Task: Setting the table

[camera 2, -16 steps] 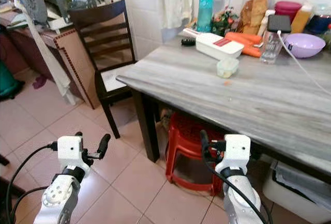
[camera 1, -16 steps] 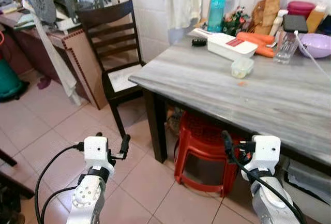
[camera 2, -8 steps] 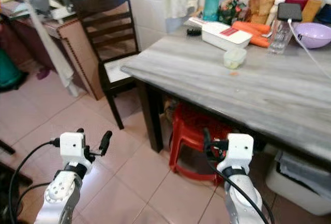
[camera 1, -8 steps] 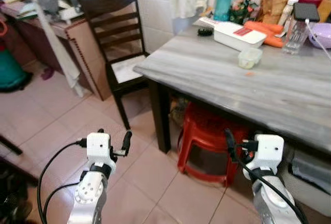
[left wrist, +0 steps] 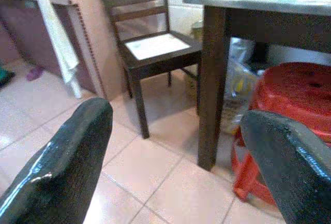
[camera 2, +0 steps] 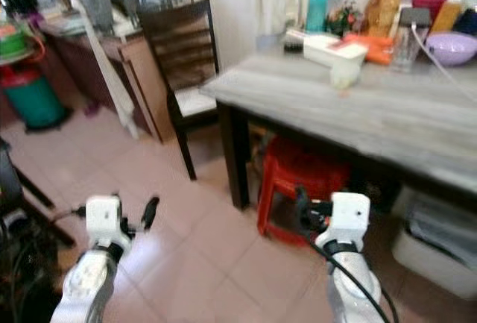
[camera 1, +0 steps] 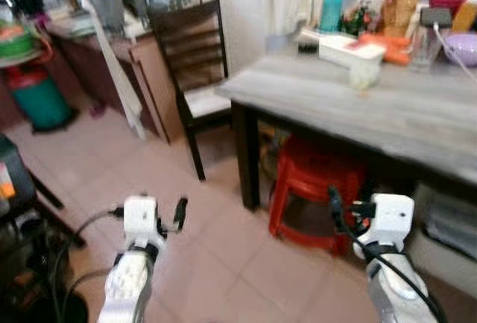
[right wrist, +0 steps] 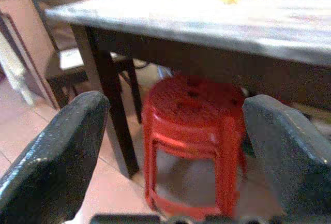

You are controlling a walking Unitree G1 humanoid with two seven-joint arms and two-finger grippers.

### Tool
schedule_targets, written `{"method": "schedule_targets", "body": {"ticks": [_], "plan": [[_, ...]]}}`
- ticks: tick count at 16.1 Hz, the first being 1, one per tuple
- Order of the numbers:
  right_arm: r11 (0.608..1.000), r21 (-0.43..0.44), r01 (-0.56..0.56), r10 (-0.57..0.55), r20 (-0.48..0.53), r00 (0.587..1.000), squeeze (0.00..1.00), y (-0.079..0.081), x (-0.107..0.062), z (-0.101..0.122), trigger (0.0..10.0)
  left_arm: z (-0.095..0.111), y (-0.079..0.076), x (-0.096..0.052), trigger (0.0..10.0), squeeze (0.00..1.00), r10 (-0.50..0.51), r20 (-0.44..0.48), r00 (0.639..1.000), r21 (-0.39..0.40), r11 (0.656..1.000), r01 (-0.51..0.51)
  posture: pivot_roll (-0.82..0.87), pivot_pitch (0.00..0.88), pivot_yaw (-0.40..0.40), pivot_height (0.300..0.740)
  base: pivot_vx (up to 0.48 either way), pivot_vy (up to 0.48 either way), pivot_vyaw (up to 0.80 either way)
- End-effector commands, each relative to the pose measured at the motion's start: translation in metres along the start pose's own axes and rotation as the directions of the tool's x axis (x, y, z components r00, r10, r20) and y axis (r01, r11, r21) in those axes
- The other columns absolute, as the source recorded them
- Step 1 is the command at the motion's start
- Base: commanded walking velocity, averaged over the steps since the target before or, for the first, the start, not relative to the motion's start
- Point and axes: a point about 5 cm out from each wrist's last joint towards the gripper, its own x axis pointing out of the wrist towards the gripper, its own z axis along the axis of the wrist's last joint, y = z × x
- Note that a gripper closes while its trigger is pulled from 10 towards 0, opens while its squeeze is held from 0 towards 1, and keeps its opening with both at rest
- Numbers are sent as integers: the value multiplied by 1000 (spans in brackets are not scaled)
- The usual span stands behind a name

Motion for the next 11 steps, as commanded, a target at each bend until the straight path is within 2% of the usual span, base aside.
{"method": "schedule_targets", "body": {"ticks": [1,11], "plan": [[1000,9,-9,9,17,1000,0,4,1,4,10000,3,5,0,10000,0,13,8,1000,12,1000,-13,-87,0,105,740,-285,0,-494],[1000,11,-9,9,15,1000,0,5,0,3,10000,4,3,2,10000,0,0,8,1000,16,1000,0,-91,0,111,740,-281,0,-761]]}}
